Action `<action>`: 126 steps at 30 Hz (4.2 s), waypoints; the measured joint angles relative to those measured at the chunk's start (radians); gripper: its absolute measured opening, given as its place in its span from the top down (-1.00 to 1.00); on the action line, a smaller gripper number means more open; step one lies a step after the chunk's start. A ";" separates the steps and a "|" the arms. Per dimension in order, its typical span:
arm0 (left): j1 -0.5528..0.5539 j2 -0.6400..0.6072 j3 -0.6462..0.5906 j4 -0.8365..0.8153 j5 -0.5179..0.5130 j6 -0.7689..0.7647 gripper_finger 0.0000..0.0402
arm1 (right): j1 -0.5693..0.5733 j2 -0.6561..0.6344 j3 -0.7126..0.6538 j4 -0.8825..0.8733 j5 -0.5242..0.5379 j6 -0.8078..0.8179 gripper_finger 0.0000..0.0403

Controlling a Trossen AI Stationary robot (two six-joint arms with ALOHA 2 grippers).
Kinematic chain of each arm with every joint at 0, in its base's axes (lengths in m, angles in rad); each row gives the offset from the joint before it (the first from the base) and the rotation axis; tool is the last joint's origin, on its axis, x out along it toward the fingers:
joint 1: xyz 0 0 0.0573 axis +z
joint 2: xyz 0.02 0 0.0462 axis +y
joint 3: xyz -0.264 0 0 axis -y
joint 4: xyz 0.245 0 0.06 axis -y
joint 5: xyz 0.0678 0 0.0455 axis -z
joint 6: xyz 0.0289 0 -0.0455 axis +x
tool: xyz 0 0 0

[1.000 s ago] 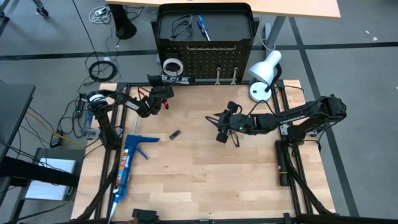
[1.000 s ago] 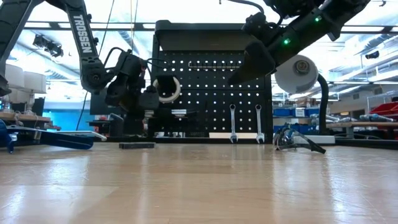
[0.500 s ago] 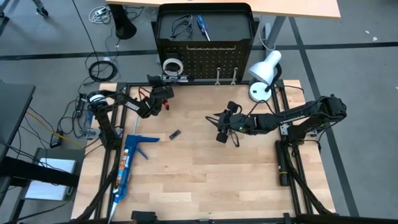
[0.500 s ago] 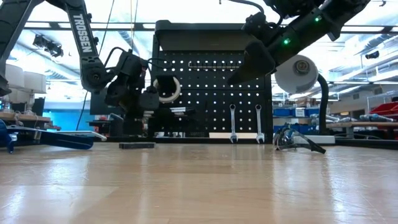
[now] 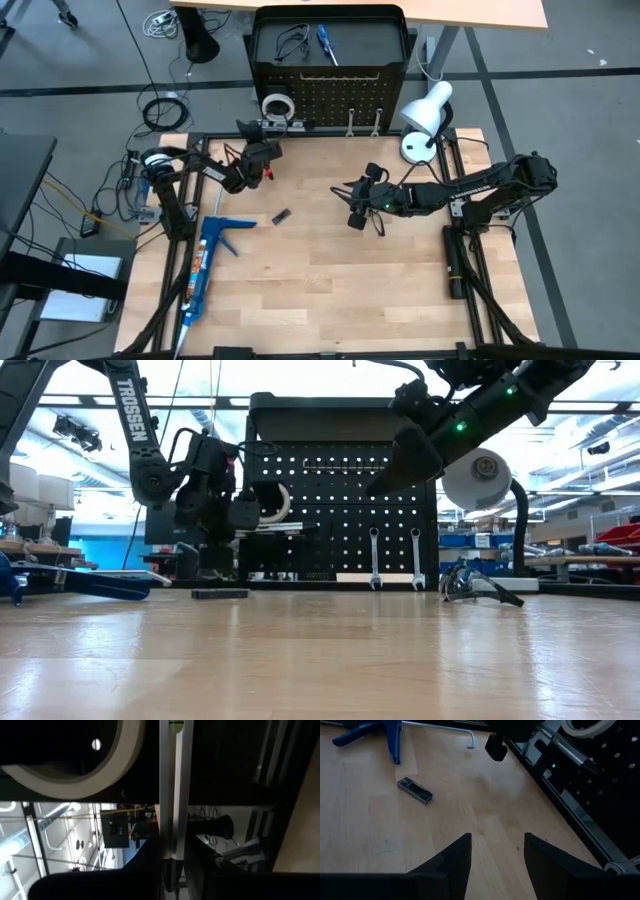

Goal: Hang tools onto peg board
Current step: Unhang the spirit level from the peg board, then unhang the masking tape from the peg board

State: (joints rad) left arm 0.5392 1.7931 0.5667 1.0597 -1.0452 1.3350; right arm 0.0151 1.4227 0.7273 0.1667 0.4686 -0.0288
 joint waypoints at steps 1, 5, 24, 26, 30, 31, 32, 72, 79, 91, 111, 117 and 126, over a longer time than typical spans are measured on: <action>-0.006 0.000 0.000 0.000 -0.012 0.000 0.80 | 0.000 0.000 0.000 0.000 0.000 0.000 0.09; -0.040 0.000 0.000 0.013 -0.031 0.000 0.80 | 0.000 0.000 0.000 0.000 0.000 0.000 0.09; -0.353 0.000 0.000 0.261 -0.213 0.056 0.80 | 0.000 0.000 0.000 -0.047 0.007 0.005 0.09; -0.397 0.000 0.000 0.273 -0.177 0.004 0.80 | 0.000 0.000 0.000 -0.048 0.008 0.030 0.09; -0.481 0.000 0.000 0.231 -0.016 -0.060 0.80 | 0.001 0.000 0.000 -0.038 0.009 0.115 0.09; -0.499 0.000 0.000 0.211 0.034 -0.066 0.80 | 0.003 0.000 0.000 -0.030 0.009 0.136 0.09; -0.516 0.000 0.000 0.194 0.079 -0.083 0.80 | 0.005 -0.001 0.000 -0.025 0.010 0.156 0.09; -0.562 0.002 -0.002 -0.086 0.165 -0.050 0.78 | 0.156 -0.040 0.333 -1.144 0.004 0.647 0.09; -0.561 0.001 -0.002 -0.128 0.181 -0.054 0.72 | 0.176 -0.040 0.333 -1.136 0.005 0.640 0.09; -0.632 -0.001 0.000 -0.098 0.178 -0.055 0.19 | 0.178 -0.039 0.332 -1.121 0.010 0.636 0.09; -0.515 -0.139 -0.309 0.465 0.015 -0.581 0.06 | 0.207 -0.038 0.332 -0.991 0.077 0.573 0.09; -0.366 -0.173 -0.338 0.440 0.266 -0.931 0.11 | 0.213 -0.038 0.331 -0.836 0.218 0.433 0.09; -0.155 -0.173 -0.283 0.392 0.422 -1.153 0.19 | 0.213 -0.037 0.331 -0.757 0.242 0.339 0.09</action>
State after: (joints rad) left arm 0.3842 1.6203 0.2835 1.4513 -0.6230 0.1821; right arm 0.2279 1.3855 1.0584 -0.5906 0.7110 0.3103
